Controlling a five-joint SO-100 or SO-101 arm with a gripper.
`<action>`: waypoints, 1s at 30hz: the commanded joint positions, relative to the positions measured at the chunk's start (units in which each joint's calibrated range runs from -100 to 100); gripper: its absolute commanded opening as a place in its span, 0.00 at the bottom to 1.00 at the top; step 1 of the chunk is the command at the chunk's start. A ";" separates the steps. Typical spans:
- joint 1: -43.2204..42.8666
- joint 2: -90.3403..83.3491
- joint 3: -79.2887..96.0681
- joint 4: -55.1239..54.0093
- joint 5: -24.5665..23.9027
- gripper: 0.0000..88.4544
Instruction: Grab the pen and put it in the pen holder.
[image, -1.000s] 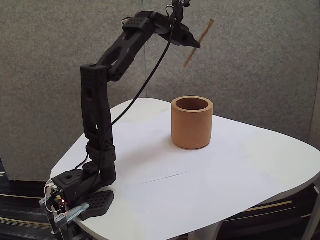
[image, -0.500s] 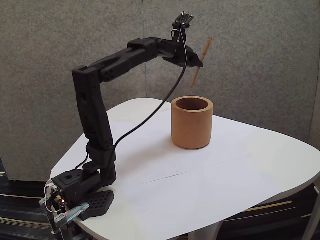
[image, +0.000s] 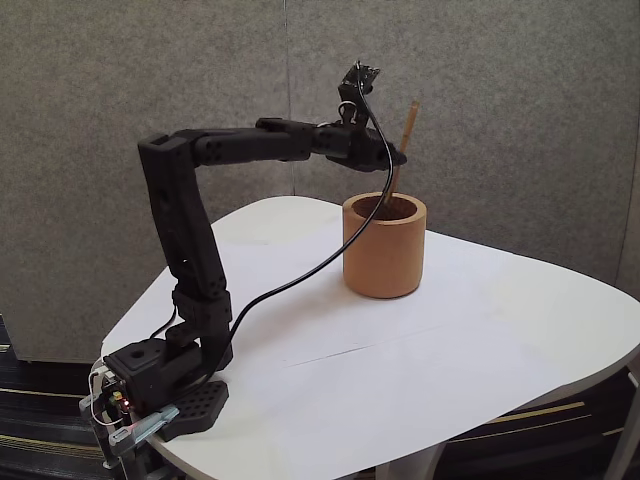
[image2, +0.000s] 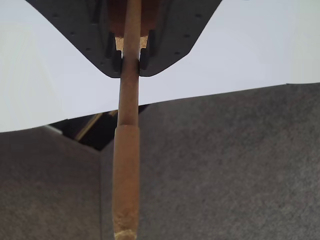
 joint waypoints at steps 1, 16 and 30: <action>0.12 -3.43 3.52 -5.59 0.26 0.01; 0.05 -6.36 24.01 -23.14 2.48 0.01; 0.05 -6.36 26.99 -25.00 2.48 0.01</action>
